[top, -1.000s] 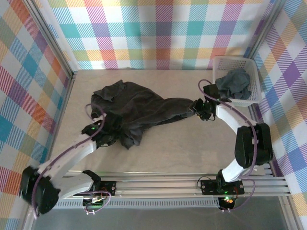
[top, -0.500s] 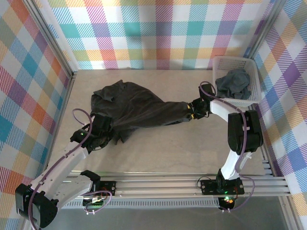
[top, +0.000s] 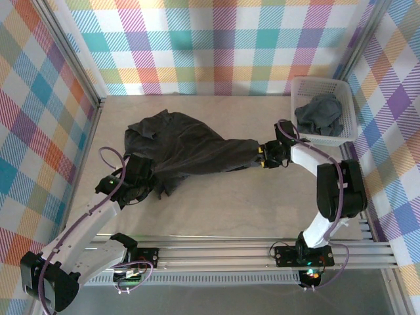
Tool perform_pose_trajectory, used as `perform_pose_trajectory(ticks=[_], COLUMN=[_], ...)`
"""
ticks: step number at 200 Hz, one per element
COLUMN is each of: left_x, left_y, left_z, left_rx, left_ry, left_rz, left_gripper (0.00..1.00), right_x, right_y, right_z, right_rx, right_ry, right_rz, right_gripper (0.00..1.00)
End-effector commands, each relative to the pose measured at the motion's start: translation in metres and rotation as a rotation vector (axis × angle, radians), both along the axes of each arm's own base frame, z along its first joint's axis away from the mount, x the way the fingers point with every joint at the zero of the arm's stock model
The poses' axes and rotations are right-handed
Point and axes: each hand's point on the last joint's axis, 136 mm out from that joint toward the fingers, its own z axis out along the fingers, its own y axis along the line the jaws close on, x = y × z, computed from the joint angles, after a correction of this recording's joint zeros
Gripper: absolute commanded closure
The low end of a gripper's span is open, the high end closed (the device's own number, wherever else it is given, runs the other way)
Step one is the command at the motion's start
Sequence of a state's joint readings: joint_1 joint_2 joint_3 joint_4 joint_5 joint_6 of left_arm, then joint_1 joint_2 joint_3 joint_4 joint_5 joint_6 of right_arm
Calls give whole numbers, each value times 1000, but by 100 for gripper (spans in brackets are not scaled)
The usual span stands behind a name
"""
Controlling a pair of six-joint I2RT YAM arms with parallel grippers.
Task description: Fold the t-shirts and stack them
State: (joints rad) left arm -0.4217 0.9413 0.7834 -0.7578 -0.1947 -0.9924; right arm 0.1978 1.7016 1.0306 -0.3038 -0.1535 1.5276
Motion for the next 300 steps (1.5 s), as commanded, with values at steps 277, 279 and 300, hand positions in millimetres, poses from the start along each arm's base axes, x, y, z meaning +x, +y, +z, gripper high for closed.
perform_pose_trajectory(ticks=[277,279,300], left_x=[10,14,66], left_y=[51,50,42], left_z=[473,472,444], left_rx=[-39,-36,-1], left_ry=[-1219,-1210,-1085], left_rz=[99,99,132], left_gripper=[100,100,100], right_x=[-101,-99,-53], right_y=[-42,-42,-37], right_z=[495,494,474], right_rx=[-830,-833,-848], right_ry=[-1529,-1523,-1428], right_rz=[338,339,376], right_gripper=[100,100,100])
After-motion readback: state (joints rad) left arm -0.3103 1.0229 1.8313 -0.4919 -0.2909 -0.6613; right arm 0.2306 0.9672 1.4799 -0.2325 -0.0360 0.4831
